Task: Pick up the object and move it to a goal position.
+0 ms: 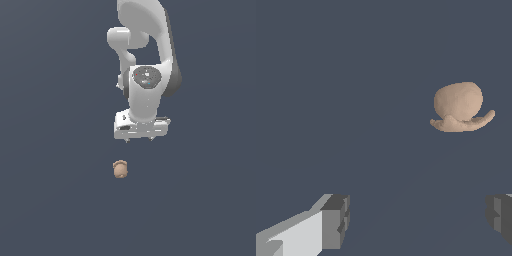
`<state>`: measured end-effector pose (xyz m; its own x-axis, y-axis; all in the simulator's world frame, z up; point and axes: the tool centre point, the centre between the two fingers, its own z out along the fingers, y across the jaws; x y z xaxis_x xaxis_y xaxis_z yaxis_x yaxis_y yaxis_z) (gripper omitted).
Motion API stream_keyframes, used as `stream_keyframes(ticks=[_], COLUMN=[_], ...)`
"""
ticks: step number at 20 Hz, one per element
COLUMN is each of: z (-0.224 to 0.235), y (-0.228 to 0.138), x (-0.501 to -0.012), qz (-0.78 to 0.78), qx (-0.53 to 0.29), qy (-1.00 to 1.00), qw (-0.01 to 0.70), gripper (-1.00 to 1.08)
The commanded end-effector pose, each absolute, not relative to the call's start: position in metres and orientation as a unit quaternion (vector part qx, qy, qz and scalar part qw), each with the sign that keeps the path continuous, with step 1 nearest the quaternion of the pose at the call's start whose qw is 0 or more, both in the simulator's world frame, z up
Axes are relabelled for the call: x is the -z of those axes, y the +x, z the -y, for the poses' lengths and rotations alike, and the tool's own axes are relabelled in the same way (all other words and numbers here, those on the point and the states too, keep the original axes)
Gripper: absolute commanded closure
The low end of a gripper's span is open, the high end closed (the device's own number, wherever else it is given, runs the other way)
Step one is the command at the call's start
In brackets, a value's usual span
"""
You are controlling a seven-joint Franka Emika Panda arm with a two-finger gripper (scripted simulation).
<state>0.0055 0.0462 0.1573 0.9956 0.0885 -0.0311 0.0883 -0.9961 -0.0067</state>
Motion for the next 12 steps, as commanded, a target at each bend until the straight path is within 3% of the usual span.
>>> stream_keyframes(ticks=[1,12], z=[-0.041,0.005], y=[0.012,0.061], x=[-0.153,-0.116], qz=[0.047,0.069], qx=[-0.015,-0.005], qy=[-0.999,-0.998], qw=[0.003,0.002], gripper=[-0.92,-0.92])
